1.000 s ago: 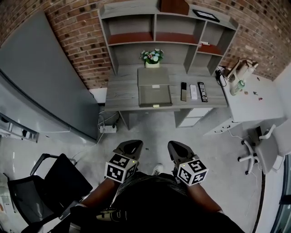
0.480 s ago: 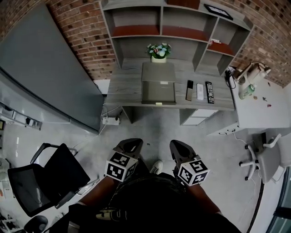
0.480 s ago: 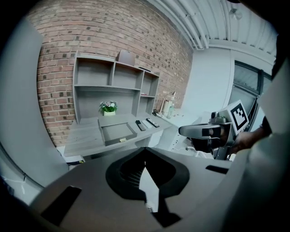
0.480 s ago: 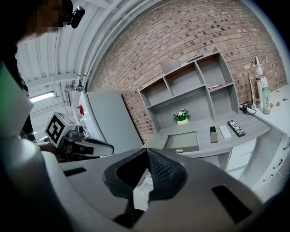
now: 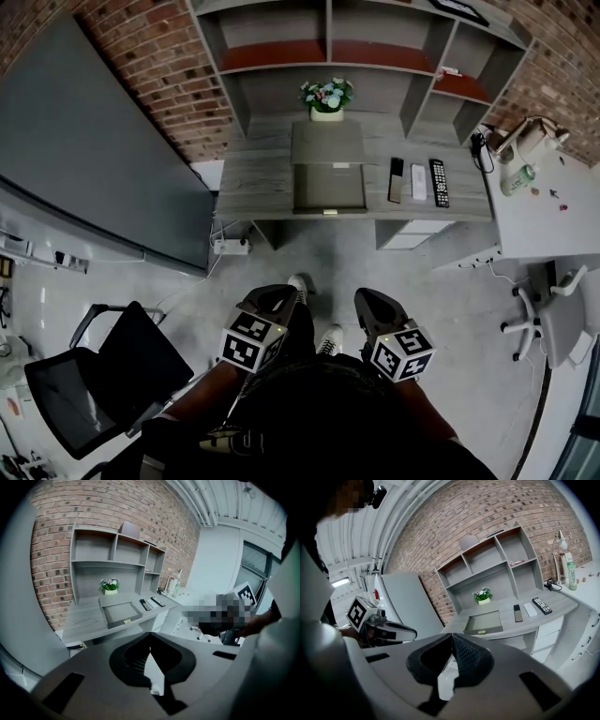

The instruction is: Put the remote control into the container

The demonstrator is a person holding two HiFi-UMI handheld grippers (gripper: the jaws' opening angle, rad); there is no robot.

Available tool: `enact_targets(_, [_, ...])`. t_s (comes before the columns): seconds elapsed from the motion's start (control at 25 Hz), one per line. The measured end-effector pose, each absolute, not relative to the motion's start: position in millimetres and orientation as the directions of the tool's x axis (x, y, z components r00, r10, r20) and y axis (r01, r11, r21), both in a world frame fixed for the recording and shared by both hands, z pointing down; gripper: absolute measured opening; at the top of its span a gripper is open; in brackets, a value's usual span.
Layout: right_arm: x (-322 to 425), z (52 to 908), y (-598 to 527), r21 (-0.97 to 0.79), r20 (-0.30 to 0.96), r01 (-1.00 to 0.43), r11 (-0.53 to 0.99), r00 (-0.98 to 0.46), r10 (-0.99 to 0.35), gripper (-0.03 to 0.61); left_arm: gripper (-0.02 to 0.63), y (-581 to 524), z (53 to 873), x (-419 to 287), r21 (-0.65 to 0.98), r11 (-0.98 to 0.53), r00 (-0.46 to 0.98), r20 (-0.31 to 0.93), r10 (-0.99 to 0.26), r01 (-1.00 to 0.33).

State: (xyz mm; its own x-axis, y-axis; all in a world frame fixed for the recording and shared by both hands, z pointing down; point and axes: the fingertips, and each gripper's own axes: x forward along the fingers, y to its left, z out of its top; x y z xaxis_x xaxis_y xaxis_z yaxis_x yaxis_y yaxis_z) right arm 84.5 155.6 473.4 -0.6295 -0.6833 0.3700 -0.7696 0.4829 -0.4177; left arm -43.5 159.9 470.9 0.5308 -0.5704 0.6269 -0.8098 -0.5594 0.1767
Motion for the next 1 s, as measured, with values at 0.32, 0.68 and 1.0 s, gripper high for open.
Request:
enact_targets(0.32, [84,472,107,-0.378,0.41,-0.805,0.457,-0.588,-0.697,0.008,0.006,92,463,-40,0.185,-0.597,0.575,0.588,-0.569,-0.781])
enact_targets(0.68, [70,465,24,-0.323,0.439,-0.833,0.449,-0.552,-0.709,0.008,0.006,8,463,-50,0.185,-0.639,0.607,0.581,-0.542,-0.747])
enact_targets(1.0, [63,467,-34,-0.307,0.468,-0.879,0.365,-0.474,-0.746,0.009,0.006,-53,464,-61,0.168,-0.713,0.653,0.58,-0.487,-0.681])
